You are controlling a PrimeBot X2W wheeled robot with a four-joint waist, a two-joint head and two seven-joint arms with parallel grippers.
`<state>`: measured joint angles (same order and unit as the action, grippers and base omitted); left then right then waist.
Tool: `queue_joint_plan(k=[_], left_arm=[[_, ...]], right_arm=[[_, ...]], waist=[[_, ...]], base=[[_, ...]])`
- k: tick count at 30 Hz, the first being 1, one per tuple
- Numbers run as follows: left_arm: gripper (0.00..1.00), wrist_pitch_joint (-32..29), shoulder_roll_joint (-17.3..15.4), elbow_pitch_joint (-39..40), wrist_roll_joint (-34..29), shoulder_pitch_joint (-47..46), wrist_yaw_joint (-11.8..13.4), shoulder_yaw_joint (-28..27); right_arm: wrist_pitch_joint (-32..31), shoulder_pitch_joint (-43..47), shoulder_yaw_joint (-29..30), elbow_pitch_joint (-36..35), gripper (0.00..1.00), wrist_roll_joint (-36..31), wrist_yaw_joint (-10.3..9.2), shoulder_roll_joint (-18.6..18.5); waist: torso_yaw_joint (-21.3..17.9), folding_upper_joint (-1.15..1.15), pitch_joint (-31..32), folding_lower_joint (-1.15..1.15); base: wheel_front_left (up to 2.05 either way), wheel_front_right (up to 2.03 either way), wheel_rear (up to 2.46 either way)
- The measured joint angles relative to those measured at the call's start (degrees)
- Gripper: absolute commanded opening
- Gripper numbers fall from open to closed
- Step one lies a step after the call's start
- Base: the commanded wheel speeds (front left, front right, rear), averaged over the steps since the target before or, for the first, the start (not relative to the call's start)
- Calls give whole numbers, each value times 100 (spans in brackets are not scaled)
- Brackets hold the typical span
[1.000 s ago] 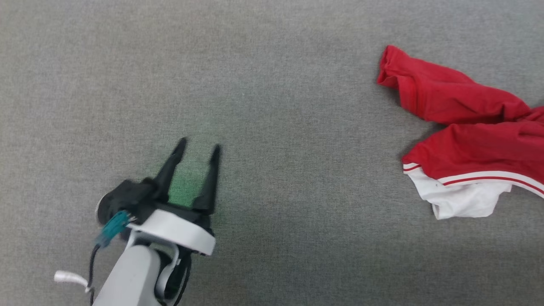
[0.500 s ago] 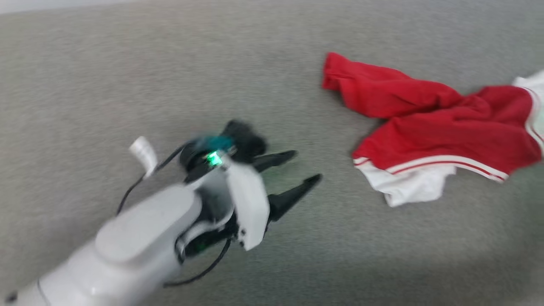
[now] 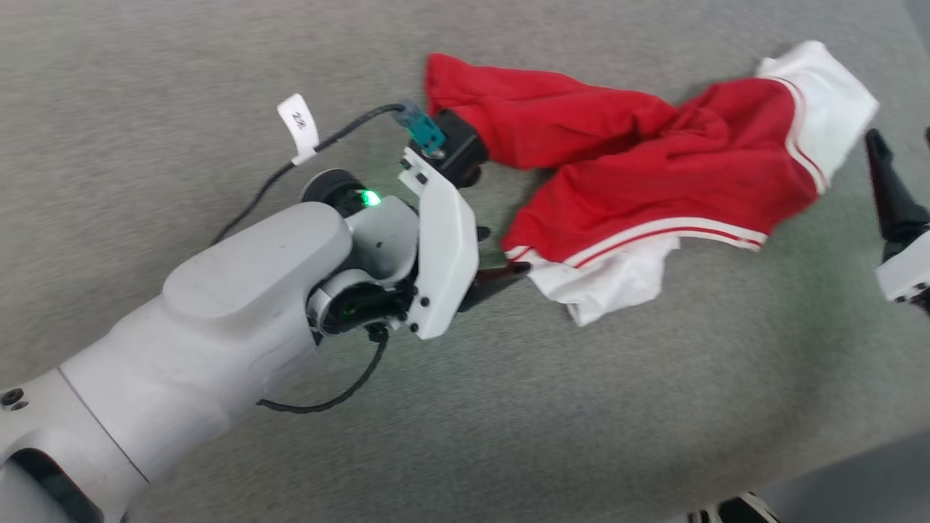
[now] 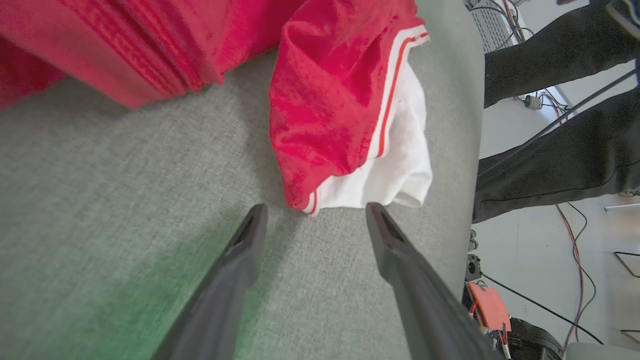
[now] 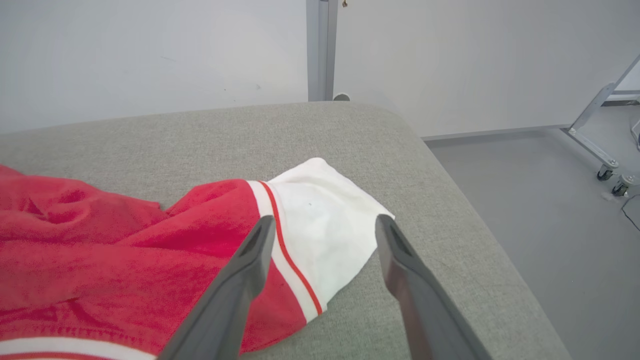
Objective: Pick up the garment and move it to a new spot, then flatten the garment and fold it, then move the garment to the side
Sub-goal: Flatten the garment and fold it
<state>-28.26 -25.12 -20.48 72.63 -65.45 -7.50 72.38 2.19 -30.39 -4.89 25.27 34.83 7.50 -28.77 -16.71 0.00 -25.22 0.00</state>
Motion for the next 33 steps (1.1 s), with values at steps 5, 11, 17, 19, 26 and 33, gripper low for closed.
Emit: queue_joint_plan(k=[5, 11, 17, 19, 26, 33], left_arm=[[100, -159, -38, -151, 218, -5, 0, 56], [36, -136, -44, -181, 294, -13, 0, 65], [0, 90, 1, -209, 241, -15, 0, 92], [0, 238, -12, -210, 234, -66, 0, 102], [0, 844, -434, 7, -271, -284, 0, 102], [0, 1458, -1109, 382, -1256, -516, 0, 102]], right_arm=[[-31, 118, 67, -263, 100, -97, 0, 221], [-119, 202, 170, -454, 100, -178, 0, 324], [-202, 257, 193, -671, 100, -285, 0, 414], [-221, 286, 224, -743, 100, -343, 0, 410], [-388, 488, 345, -998, 100, -502, 0, 366], [-734, 645, 469, -1336, 100, -601, 0, 323]], waist=[[-303, 0, -138, 0], [-421, 0, -252, 0], [-357, 0, -261, 0], [-286, 0, -235, 0], [40, 0, -31, 0], [497, 0, 302, 0]], base=[[0, 0, 0], [0, 0, 0], [0, 0, 0], [0, 0, 0], [0, 0, 0], [0, 0, 0]])
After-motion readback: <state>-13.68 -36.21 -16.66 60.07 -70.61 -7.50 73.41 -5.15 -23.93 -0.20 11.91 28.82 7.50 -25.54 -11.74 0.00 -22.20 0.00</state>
